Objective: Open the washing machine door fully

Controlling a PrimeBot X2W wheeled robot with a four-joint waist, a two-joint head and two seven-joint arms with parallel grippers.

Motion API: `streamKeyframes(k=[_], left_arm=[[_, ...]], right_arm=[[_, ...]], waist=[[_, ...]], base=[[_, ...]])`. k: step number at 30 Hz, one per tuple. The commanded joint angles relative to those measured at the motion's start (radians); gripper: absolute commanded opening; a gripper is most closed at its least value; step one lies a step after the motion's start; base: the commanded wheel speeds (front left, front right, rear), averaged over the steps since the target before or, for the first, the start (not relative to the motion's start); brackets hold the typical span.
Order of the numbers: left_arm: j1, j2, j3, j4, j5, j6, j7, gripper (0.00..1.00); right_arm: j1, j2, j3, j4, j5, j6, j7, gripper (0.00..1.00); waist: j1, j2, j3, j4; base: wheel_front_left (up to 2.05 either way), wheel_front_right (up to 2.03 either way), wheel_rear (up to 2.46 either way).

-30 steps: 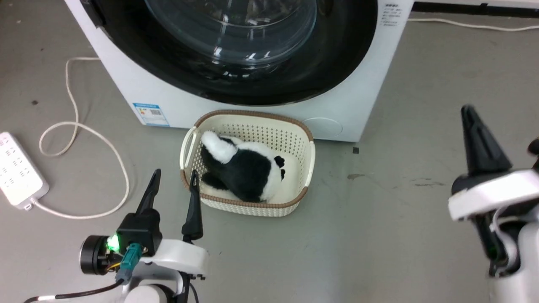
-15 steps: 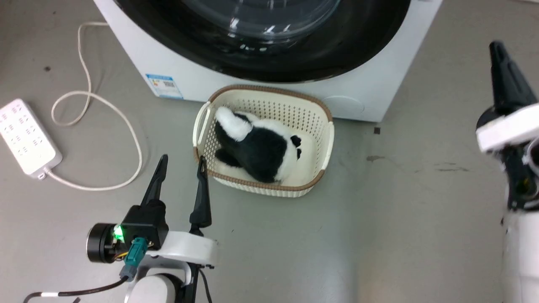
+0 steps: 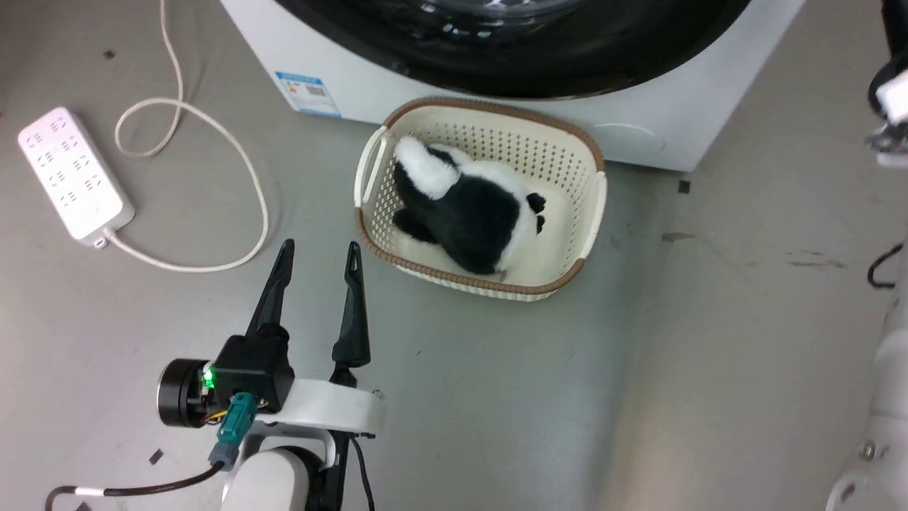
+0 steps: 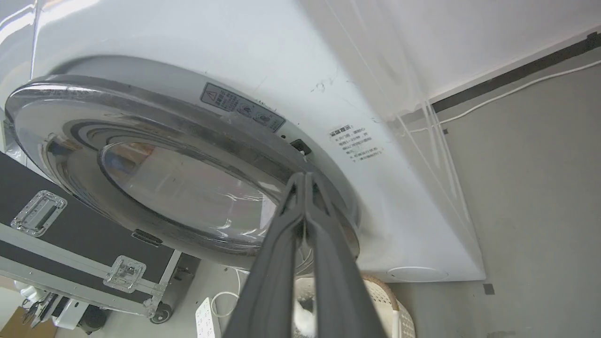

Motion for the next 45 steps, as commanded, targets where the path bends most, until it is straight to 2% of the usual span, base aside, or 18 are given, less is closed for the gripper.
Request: streamKeyframes(k=[1, 19, 31, 40, 45], left_arm=[[-0.017, 0.001, -0.01, -0.007, -0.006, 0.009, -0.012, 1.0], [-0.061, 0.001, -0.074, -0.017, -0.04, 0.048, -0.05, 1.0], [-0.102, 0.001, -0.108, -0.024, -0.063, 0.073, -0.073, 1.0], [-0.112, 0.001, -0.118, -0.015, -0.073, 0.093, -0.091, 1.0], [-0.091, 0.001, -0.104, 0.0, -0.063, 0.089, -0.092, 1.0]], right_arm=[[-0.053, 0.002, -0.022, 0.03, 0.013, 0.0, 0.025, 0.0], [-0.447, -0.015, -0.372, 0.344, -0.047, -0.001, 0.283, 0.0], [-0.634, -0.012, -0.543, 0.42, -0.119, -0.001, 0.408, 0.0], [-0.628, -0.003, -0.633, 0.441, -0.156, -0.001, 0.543, 0.0], [-0.502, 0.007, -0.614, 0.403, -0.139, -0.001, 0.585, 0.0]], waist=[[-0.0001, 0.0, 0.014, 0.012], [-0.0001, 0.0, 0.118, 0.09], [-0.0001, 0.0, 0.18, 0.129], [-0.0001, 0.0, 0.159, 0.139], [-0.0001, 0.0, 0.084, 0.12]], base=[[0.0, 0.0, 0.0], [0.0, 0.0, 0.0], [0.0, 0.0, 0.0], [0.0, 0.0, 0.0], [0.0, 0.0, 0.0]])
